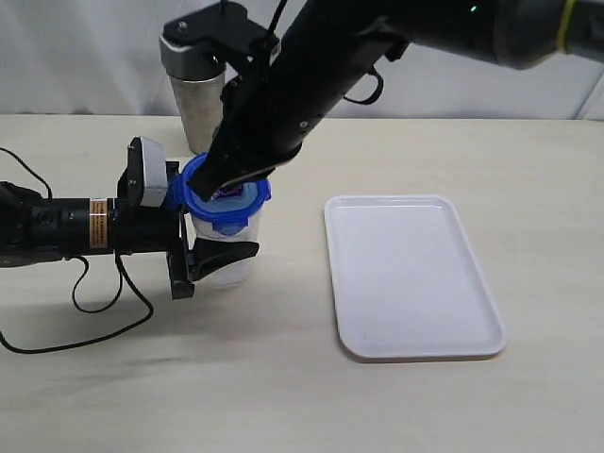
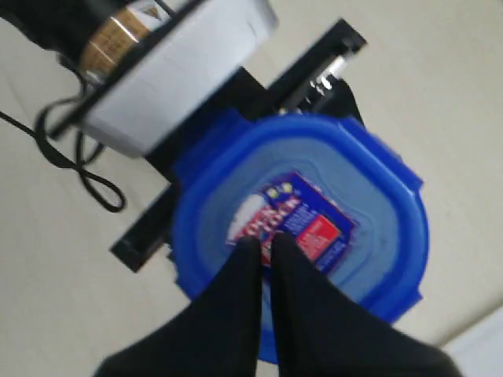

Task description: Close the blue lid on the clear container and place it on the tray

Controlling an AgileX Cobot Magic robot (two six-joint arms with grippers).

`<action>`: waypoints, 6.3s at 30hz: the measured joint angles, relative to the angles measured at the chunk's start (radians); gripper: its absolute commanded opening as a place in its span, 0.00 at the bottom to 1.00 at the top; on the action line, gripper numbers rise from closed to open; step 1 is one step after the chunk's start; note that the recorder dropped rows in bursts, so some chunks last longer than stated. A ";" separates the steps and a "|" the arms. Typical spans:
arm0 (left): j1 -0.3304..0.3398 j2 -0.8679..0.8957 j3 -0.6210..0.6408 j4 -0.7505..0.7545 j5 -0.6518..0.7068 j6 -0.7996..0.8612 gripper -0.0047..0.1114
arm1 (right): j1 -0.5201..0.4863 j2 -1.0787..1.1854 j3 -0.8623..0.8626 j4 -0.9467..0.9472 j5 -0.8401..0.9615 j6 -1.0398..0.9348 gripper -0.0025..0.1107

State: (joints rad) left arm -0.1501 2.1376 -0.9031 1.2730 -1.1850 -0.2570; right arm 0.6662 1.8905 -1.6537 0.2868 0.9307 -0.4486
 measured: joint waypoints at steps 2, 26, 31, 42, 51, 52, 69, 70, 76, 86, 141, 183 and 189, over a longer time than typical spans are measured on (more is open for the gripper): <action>0.000 -0.002 0.000 0.007 0.031 -0.010 0.04 | 0.000 0.021 0.007 -0.106 -0.013 0.085 0.06; 0.000 -0.037 0.000 0.019 0.118 -0.108 0.04 | -0.035 -0.022 -0.054 -0.252 0.012 0.333 0.37; 0.000 -0.043 -0.002 -0.002 0.141 -0.108 0.04 | -0.035 -0.044 -0.119 -0.061 0.036 0.372 0.40; 0.000 -0.148 -0.002 0.124 0.241 -0.261 0.04 | 0.010 0.089 -0.165 -0.159 0.194 0.460 0.35; 0.002 -0.160 0.002 0.194 0.199 -0.224 0.04 | 0.010 0.113 -0.203 -0.179 0.235 0.461 0.35; 0.004 -0.158 0.002 0.183 0.179 -0.215 0.04 | 0.010 0.110 -0.216 -0.179 0.249 0.456 0.35; -0.041 0.030 0.000 -0.131 0.003 -0.070 0.04 | 0.010 -0.015 -0.281 -0.219 0.227 0.427 0.17; -0.048 0.032 0.000 -0.131 0.001 -0.068 0.04 | 0.010 -0.007 -0.272 -0.197 0.219 0.416 0.13; -0.058 0.036 0.000 -0.129 -0.001 -0.059 0.04 | 0.010 0.070 -0.240 -0.175 0.211 0.389 0.06; -0.058 0.036 0.000 -0.128 -0.001 -0.059 0.04 | 0.010 0.143 -0.240 -0.172 0.200 0.387 0.06; 0.021 0.036 -0.004 -0.010 -0.050 -0.023 0.04 | 0.011 0.132 -0.243 -0.161 0.212 0.335 0.22; -0.046 -0.130 -0.008 0.173 0.251 -0.205 0.04 | -0.023 -0.041 -0.035 -0.247 0.074 0.483 0.42; -0.046 -0.130 -0.008 0.173 0.251 -0.207 0.04 | -0.023 -0.023 -0.035 -0.103 0.039 0.468 0.38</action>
State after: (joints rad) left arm -0.1961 2.0074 -0.9108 1.4460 -0.9339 -0.4643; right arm 0.6430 1.8673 -1.6891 0.1839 0.9694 0.0196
